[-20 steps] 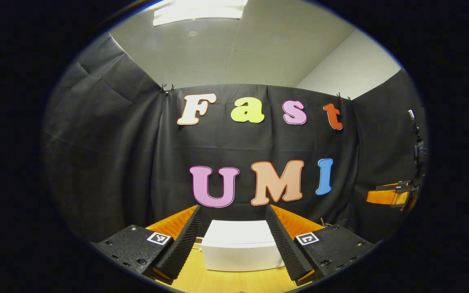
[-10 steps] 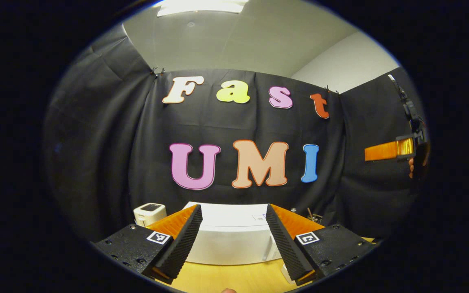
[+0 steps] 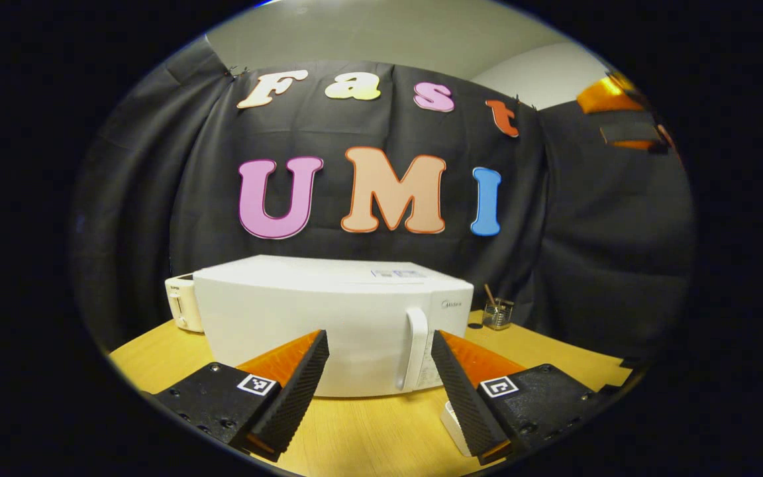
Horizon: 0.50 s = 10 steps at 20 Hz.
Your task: Open the microwave oven with the left hand, put the food in, and close the microwave oven.
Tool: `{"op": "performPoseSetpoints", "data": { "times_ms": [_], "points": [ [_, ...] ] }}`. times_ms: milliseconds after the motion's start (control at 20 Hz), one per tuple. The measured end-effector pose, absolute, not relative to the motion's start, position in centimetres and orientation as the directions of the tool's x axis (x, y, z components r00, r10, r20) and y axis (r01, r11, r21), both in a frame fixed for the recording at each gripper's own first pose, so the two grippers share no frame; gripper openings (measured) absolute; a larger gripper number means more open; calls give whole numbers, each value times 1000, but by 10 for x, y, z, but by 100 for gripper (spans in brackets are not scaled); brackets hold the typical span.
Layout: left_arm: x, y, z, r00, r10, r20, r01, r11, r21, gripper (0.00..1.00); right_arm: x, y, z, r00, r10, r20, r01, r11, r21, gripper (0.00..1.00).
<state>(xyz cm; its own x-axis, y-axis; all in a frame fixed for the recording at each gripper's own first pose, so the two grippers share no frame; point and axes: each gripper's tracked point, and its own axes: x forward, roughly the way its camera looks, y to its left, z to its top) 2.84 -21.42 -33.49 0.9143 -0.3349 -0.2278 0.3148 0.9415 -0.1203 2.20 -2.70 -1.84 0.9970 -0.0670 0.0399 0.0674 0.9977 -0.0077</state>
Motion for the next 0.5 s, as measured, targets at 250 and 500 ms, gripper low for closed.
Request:
{"op": "performPoseSetpoints", "data": {
  "times_ms": [250, 500],
  "points": [
    [47, -252, -399, 880, -357, -313, 317, 933, -171, 96, 23, -30, -36, 998, -47, 28, 48, 999, -24, 91],
    [66, -267, -423, 879, -337, -336, 301, 941, -156, 94, 27, -37, -46, 998, -51, 44, 54, 996, -75, 91]
  ]
}}
